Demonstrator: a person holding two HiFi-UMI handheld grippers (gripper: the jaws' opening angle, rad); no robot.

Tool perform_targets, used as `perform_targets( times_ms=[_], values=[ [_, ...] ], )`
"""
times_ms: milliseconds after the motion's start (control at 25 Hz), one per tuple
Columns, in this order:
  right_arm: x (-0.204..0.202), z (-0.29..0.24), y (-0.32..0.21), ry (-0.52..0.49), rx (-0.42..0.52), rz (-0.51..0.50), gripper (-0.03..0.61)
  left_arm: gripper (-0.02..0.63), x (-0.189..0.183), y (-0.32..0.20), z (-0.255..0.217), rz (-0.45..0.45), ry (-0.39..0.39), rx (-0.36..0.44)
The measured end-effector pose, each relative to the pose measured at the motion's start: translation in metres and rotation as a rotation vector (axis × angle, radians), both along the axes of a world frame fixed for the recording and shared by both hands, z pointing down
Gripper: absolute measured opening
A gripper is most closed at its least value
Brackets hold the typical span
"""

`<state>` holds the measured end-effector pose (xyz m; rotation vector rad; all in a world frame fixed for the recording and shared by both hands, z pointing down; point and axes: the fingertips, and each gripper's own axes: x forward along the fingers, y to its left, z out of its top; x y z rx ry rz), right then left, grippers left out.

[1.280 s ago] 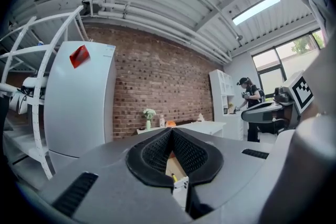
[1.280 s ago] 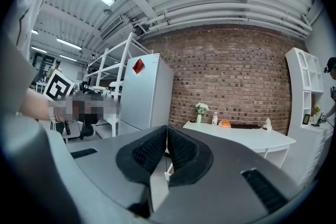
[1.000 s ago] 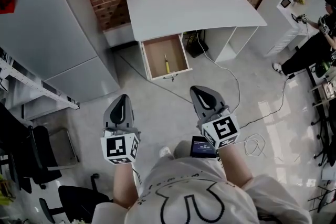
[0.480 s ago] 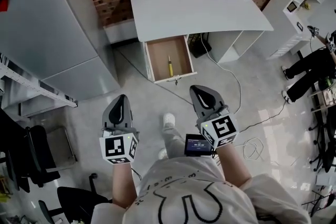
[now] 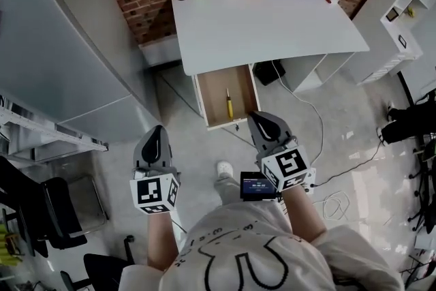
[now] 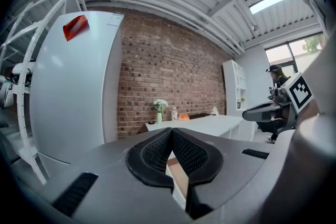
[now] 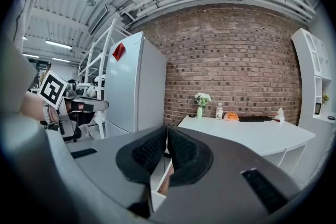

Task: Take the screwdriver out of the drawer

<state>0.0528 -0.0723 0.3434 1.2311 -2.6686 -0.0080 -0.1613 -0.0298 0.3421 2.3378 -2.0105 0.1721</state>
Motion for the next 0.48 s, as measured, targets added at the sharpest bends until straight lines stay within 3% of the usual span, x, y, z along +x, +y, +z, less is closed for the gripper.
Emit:
perform_targets(
  times_ms=[280, 480],
  values=[
    [0.009, 0.003, -0.078, 0.002, -0.027, -0.014, 0.02, 0.012, 0.006, -0.076, 0.002, -0.01, -0.011, -0.021],
    [0.008, 0.017, -0.112, 0.019, -0.066, -0.032, 0.02, 0.012, 0.003, -0.102, 0.014, -0.032, -0.015, -0.057]
  ],
)
